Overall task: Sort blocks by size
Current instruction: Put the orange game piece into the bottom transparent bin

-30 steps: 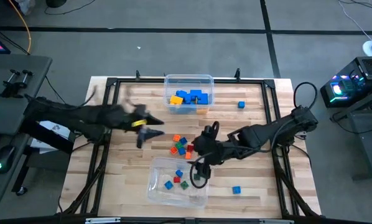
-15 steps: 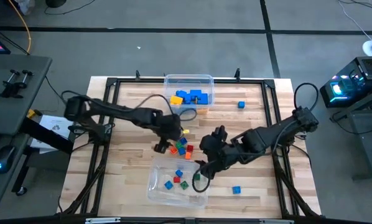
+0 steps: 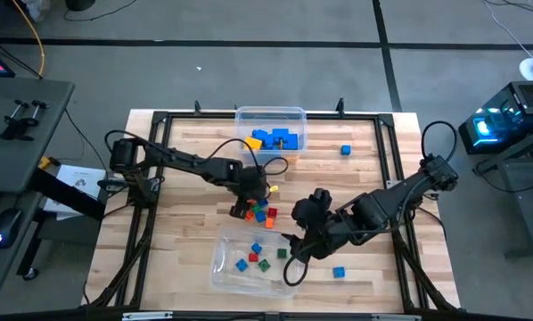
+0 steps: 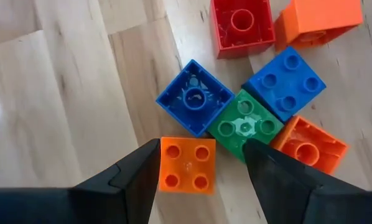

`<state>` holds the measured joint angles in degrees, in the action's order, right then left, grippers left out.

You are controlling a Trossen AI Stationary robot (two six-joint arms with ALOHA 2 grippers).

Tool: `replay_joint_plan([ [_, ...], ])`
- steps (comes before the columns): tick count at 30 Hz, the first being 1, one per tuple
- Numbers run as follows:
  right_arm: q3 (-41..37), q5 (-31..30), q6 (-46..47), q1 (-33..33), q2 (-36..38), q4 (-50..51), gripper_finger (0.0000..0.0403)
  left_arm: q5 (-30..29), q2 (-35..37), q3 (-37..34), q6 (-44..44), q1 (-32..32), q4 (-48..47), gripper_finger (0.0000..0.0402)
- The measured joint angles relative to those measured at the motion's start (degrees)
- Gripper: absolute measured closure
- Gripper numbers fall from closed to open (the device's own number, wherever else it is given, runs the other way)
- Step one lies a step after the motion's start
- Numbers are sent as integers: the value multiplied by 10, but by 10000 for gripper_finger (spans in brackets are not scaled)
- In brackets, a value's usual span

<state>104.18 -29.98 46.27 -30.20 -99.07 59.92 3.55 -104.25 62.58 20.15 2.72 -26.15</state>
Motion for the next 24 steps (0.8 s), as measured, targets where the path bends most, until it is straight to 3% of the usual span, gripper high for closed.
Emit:
replay_joint_plan([
  [15,0,-2,1,-2,0,3,43,11,-16,1,-124,16,-36,181],
  [24,0,-2,-2,-2,0,5,43,31,-15,1,-122,26,-100,181],
])
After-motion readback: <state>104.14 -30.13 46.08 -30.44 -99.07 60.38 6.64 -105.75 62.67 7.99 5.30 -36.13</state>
